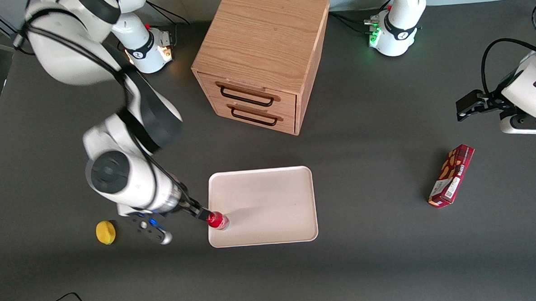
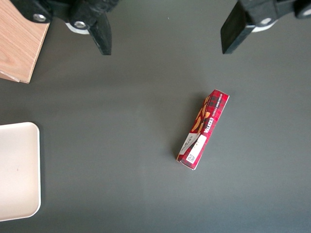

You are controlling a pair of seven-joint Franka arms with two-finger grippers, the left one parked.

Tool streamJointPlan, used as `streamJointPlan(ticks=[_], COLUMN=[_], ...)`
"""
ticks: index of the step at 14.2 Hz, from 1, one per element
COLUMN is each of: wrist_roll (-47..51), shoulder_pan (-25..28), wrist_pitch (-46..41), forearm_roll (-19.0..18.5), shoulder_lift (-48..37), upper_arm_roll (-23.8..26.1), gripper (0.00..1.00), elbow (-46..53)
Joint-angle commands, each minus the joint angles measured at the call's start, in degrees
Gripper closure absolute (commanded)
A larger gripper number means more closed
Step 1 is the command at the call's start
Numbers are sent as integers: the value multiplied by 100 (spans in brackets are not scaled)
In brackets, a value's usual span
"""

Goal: Place coke bottle on tray

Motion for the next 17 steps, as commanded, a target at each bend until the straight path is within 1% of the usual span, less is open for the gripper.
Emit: streamJointPlan(ticks=[1, 2, 3, 5, 6, 7, 8, 9, 10, 12, 14, 16, 17], wrist_roll=[-912, -1368, -1817, -2713, -3153, -3523, -3866, -4069, -4141, -4308, -4309, -4125, -4046], shoulder_pan=[-413, -597, -729, -731, -722, -722, -722, -713, -704, -652, -512, -353, -335], wrist_pitch=[-860, -1123, -1221, -1144, -1021, -829, -662, -425, -196, 375, 386, 255, 150], forearm_roll=[64, 300, 633, 1388, 1696, 1839, 1892, 1954, 2033, 2051, 2051, 2077, 2190], shoulder_lift=[-1692, -2141, -2606, -3652, -4083, -4479, -4822, -5130, -5403, -5870, -5898, -5750, -5627], upper_arm_roll=[56, -5, -179, -1186, -1609, -1927, -2200, -2359, -2439, -2519, -2528, -2720, -2747], gripper=[0, 0, 0, 0, 0, 0, 0, 0, 0, 0, 0, 0, 0], elbow=[-1004, -1303, -1662, -2593, -3094, -3621, -4157, -4675, -5142, -5960, -6017, -5728, -5544])
